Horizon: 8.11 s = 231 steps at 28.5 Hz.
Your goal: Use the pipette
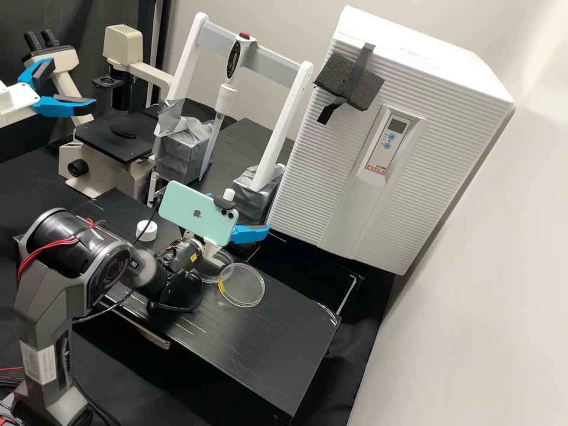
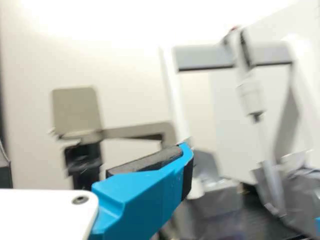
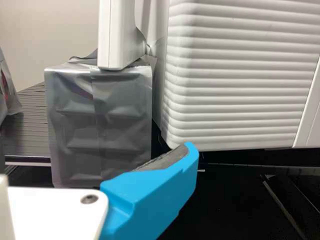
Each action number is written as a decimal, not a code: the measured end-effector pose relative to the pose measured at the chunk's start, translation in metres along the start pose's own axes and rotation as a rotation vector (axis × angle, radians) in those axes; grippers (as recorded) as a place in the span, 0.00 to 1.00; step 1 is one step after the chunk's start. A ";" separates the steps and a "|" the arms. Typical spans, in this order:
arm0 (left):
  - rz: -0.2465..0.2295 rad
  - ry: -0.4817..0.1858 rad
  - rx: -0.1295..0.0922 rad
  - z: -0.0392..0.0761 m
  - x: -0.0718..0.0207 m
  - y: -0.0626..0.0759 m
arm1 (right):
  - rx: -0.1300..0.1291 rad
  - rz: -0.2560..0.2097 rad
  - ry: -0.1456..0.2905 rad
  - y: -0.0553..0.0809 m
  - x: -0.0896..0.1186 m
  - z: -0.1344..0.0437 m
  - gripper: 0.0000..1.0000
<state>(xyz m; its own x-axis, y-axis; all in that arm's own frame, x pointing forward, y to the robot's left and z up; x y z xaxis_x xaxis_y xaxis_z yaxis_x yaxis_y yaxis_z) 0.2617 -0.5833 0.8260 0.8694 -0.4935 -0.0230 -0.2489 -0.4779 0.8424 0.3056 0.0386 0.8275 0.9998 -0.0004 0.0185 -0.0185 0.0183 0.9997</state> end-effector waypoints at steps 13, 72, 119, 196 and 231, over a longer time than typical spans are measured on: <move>0.049 -0.134 -0.017 0.031 0.0065 0.016 | 0.008 0.002 0.010 0.003 -0.002 -0.003 1.00; -0.085 -0.088 -0.047 0.021 0.0112 -0.022 | 0.021 0.052 0.232 0.074 0.077 -0.188 0.00; -0.092 -0.061 -0.063 0.014 0.0091 -0.023 | 0.017 0.035 0.247 0.068 0.075 -0.193 0.00; -0.407 -0.130 -0.148 0.047 -0.0205 -0.109 | 0.128 0.339 0.329 0.024 -0.005 -0.158 0.00; -0.441 -0.146 -0.175 0.055 -0.0186 -0.120 | 0.132 0.346 0.335 0.027 -0.009 -0.159 0.00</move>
<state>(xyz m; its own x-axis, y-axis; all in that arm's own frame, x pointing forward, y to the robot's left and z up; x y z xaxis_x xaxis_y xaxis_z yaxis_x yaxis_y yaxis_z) 0.2518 -0.5569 0.6954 0.8037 -0.3744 -0.4626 0.2157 -0.5411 0.8128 0.2958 0.1978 0.8517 0.8798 0.3054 0.3641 -0.3274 -0.1659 0.9302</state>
